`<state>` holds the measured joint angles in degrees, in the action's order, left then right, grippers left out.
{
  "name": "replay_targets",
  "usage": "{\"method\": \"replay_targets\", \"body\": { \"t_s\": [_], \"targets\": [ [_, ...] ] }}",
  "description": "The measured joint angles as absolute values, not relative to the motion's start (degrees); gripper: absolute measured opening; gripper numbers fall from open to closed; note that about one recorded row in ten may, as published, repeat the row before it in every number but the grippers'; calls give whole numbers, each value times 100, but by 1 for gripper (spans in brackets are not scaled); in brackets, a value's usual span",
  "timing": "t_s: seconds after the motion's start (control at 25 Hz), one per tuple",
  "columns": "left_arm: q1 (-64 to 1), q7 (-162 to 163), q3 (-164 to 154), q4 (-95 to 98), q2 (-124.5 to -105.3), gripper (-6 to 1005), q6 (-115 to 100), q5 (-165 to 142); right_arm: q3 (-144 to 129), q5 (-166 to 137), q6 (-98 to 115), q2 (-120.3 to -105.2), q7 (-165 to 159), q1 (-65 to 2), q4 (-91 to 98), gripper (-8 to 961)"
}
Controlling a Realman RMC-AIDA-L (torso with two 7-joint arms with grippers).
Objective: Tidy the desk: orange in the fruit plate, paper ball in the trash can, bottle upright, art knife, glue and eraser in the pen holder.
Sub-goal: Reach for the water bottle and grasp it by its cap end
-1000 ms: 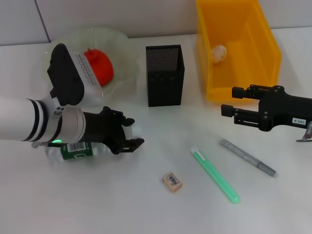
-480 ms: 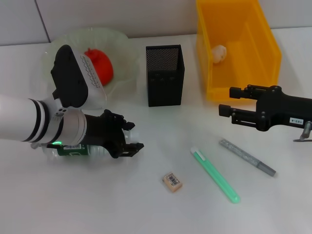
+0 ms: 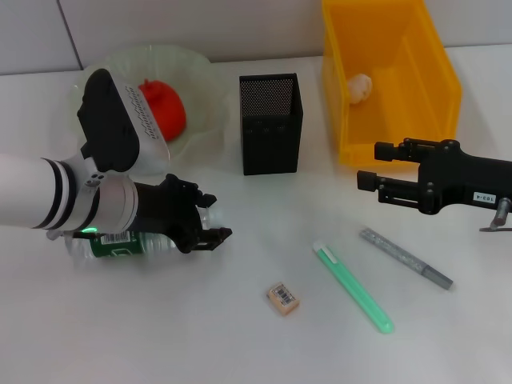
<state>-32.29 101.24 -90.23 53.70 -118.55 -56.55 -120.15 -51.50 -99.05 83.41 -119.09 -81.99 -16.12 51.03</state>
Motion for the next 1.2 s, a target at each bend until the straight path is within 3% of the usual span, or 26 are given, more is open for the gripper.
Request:
{"method": "replay_targets", "body": {
  "t_s": [0.6,1.2],
  "targets": [
    [-3229,10109,-9076,5581,-11856,712,-5742,-12217,-5150,-9906,8340,-11907,-8189,-1649,4985,639],
    [-3225,10112,-9088,5662,-11870,721,-5873,-12444,-5150,-9917,8341,-11909,-8182,-1671,4916,638]
  ]
}}
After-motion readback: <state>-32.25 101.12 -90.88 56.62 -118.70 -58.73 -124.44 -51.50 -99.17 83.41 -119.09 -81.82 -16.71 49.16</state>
